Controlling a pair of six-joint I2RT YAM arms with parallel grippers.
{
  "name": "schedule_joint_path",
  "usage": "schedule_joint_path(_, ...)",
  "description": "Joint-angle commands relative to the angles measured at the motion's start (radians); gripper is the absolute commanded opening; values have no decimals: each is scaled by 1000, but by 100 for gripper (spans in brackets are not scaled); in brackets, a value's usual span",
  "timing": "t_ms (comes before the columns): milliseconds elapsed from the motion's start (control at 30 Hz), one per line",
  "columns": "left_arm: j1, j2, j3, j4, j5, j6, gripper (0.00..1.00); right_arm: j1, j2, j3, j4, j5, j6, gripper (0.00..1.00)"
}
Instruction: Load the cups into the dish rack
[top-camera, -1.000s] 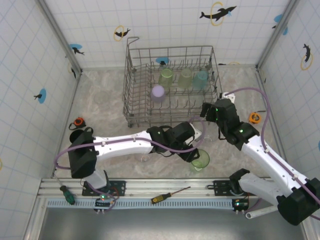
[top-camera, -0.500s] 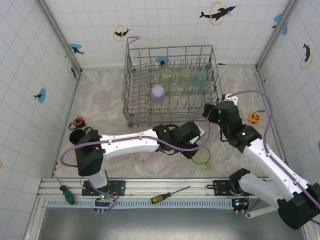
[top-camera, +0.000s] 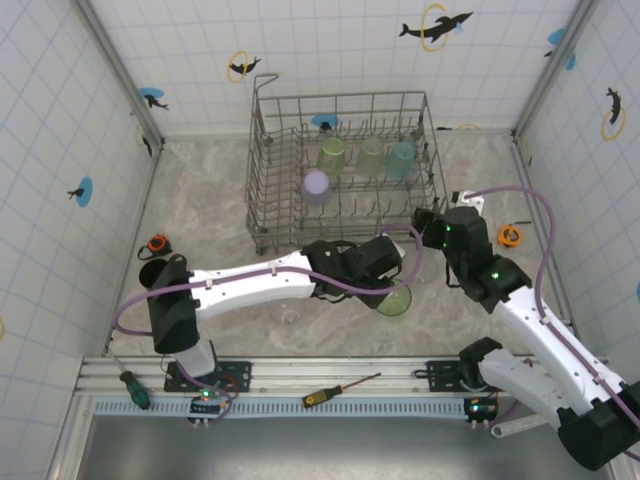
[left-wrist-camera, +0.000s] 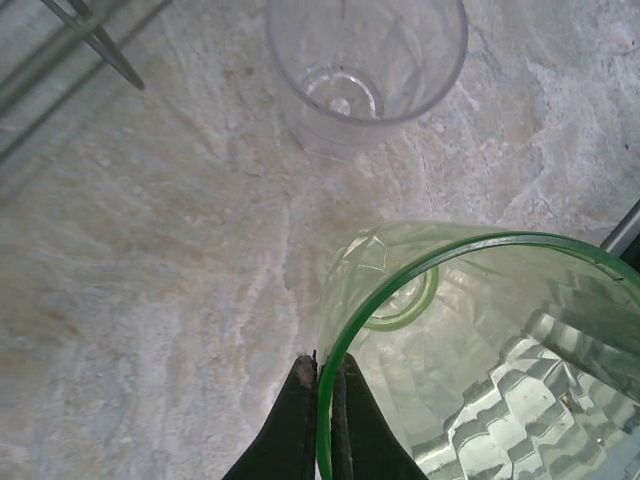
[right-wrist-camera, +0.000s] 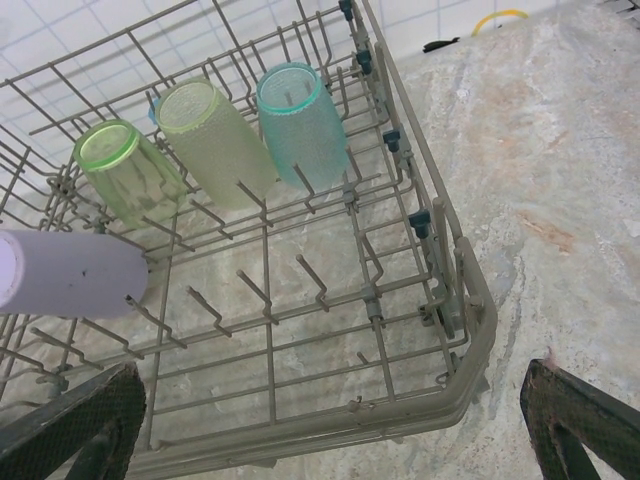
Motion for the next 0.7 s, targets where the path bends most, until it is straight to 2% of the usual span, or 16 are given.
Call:
schedule_joint_path(0,-3,-36,95,-51,-78,41,0,-5,-16,-2,-16,7,4,100)
schedule_joint_path(367,2,-6,332,-155,-255,111,0,-19,-27,41,-43,17,-12,100)
schedule_joint_path(667,30,-22,417,-129,-256,169,0,-60,-22,59,-30,-42,-7,100)
